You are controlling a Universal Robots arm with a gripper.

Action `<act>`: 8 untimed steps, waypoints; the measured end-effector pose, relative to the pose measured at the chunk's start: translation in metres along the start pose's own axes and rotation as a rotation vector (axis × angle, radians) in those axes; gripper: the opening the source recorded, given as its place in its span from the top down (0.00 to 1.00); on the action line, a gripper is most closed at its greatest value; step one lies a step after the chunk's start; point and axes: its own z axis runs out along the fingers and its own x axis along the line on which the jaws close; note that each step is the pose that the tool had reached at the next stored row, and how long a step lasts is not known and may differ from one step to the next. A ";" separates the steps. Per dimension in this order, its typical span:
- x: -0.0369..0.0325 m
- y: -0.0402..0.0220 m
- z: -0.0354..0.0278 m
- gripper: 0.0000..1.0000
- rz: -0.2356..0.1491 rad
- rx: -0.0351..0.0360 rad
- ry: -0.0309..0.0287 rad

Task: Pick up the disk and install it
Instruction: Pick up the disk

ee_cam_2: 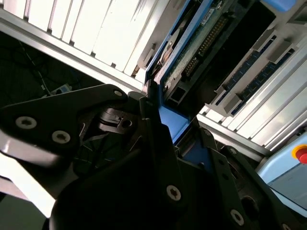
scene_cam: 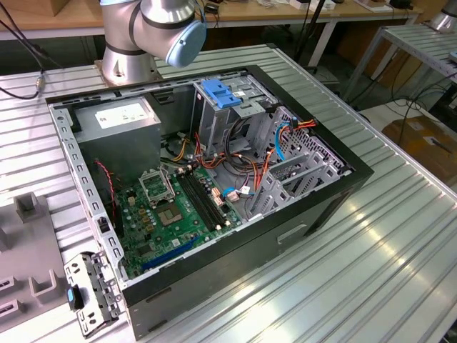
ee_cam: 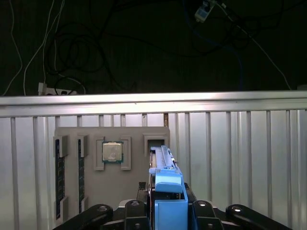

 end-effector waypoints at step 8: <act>-0.0002 0.0000 -0.0056 0.63 0.000 0.0003 -0.0002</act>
